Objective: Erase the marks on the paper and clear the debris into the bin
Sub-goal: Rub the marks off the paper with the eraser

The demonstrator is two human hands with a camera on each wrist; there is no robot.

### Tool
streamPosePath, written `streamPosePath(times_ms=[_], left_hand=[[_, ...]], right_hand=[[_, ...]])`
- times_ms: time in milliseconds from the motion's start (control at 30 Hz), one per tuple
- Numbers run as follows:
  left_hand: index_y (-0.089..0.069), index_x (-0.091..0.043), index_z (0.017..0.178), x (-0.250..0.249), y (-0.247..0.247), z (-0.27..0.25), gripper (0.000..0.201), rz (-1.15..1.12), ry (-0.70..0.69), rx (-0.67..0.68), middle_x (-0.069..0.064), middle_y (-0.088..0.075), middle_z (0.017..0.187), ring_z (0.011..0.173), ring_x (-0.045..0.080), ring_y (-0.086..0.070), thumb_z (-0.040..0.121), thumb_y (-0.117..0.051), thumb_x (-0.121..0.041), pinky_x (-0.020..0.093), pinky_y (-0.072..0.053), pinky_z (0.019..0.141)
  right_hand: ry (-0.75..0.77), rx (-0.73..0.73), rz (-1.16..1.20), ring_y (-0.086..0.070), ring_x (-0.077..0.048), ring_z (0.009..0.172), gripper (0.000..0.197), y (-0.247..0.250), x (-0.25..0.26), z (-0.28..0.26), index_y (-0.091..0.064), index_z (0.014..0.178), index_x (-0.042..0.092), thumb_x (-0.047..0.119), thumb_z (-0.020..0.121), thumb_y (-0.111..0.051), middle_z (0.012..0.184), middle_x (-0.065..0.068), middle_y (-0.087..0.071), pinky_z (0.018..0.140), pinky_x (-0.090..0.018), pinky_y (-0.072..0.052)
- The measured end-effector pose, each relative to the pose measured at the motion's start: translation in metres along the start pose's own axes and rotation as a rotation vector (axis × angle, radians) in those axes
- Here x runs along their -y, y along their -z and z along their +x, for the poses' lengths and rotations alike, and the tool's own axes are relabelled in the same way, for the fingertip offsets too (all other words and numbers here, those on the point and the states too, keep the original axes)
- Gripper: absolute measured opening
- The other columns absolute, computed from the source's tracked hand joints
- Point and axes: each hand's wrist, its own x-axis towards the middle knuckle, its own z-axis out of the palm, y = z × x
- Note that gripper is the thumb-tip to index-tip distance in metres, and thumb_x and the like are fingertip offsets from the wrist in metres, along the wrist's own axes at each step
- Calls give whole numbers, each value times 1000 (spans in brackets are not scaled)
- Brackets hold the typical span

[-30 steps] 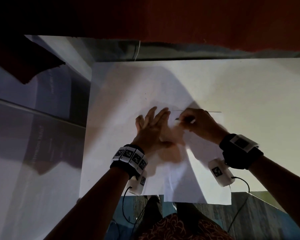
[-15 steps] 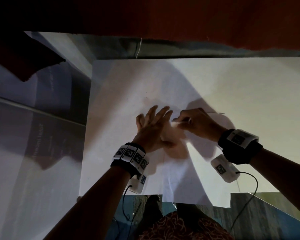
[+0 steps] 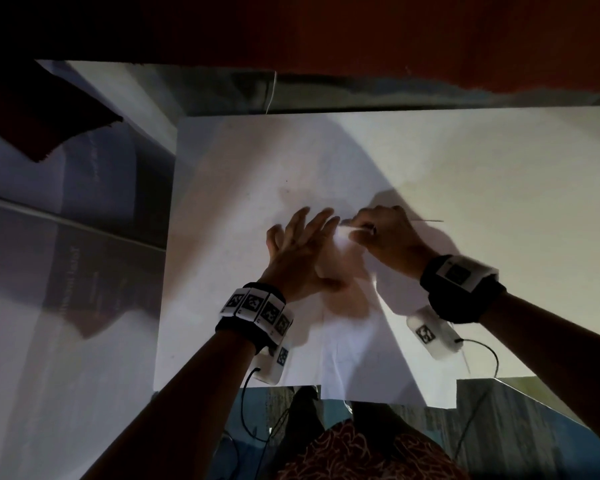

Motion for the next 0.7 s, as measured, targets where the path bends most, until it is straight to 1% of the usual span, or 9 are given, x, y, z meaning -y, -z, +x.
streamPosePath(times_ms=[67, 100, 200, 267, 367, 467, 567, 633, 700], left_hand=[[-4, -38, 163, 1, -1, 2, 121, -6, 2, 4, -21, 10, 169, 156, 18, 17, 71, -73, -75, 50, 2, 115], [-5, -37, 163, 1, 0, 3, 121, -5, 3, 6, -21, 10, 169, 156, 18, 17, 70, -73, -75, 51, 1, 115], [-5, -38, 162, 0, 1, 2, 120, 1, 5, 2, -21, 9, 169, 156, 18, 16, 70, -73, -77, 51, -1, 114], [-5, -38, 162, -2, 2, 1, 120, 6, 5, -3, -21, 8, 169, 156, 18, 15, 71, -72, -77, 51, -3, 114], [-4, -38, 163, -2, 3, 2, 120, -18, 8, 5, -22, 9, 169, 155, 16, 17, 71, -73, -75, 50, 0, 116], [-5, -38, 163, -1, 4, 2, 120, -27, 11, 9, -22, 9, 169, 155, 15, 18, 71, -74, -74, 49, 1, 115], [-4, -39, 162, -2, 4, 2, 120, 0, 12, 1, -22, 9, 169, 155, 15, 16, 71, -74, -75, 49, -1, 114], [-5, -39, 162, -3, 5, 2, 120, -14, 15, 4, -22, 8, 169, 155, 15, 16, 71, -75, -74, 49, -2, 115], [-6, -38, 162, -3, 4, 3, 120, -15, 15, 8, -21, 8, 169, 155, 15, 16, 71, -75, -73, 49, -1, 114]], right_hand=[[23, 42, -42, -65, -24, 79, 13, -4, 5, -18, -75, 94, 18, 25, 90, -64, 81, -2, -71, 77, -31, -35], [48, 58, -41, -64, -20, 77, 11, -4, 4, -20, -75, 94, 19, 23, 90, -66, 80, -1, -71, 77, -32, -39], [27, 39, -30, -62, -19, 73, 30, 2, -1, 2, -74, 90, 15, 35, 89, -52, 76, -1, -70, 70, -26, -28], [26, -18, -5, -64, -24, 70, 37, 2, -3, 11, -73, 85, 11, 38, 87, -49, 73, -3, -69, 68, -26, -29], [-1, 22, -35, -65, -24, 72, 26, -1, 7, -12, -75, 89, 12, 31, 88, -57, 76, -3, -71, 70, -26, -31], [51, 79, -41, -65, -21, 73, 18, 5, 11, -18, -76, 92, 15, 26, 92, -62, 77, -1, -72, 67, -21, -26], [68, 3, 6, -64, -24, 68, 42, 10, 5, 8, -75, 88, 10, 43, 91, -49, 75, -4, -70, 65, -22, -27], [56, -10, -41, -64, -27, 69, 34, 6, 8, 9, -75, 89, 8, 32, 87, -51, 76, -6, -70, 67, -22, -27], [39, 36, -73, -62, -22, 72, 23, 2, 13, -10, -75, 93, 9, 19, 83, -57, 78, -4, -71, 69, -13, -25]])
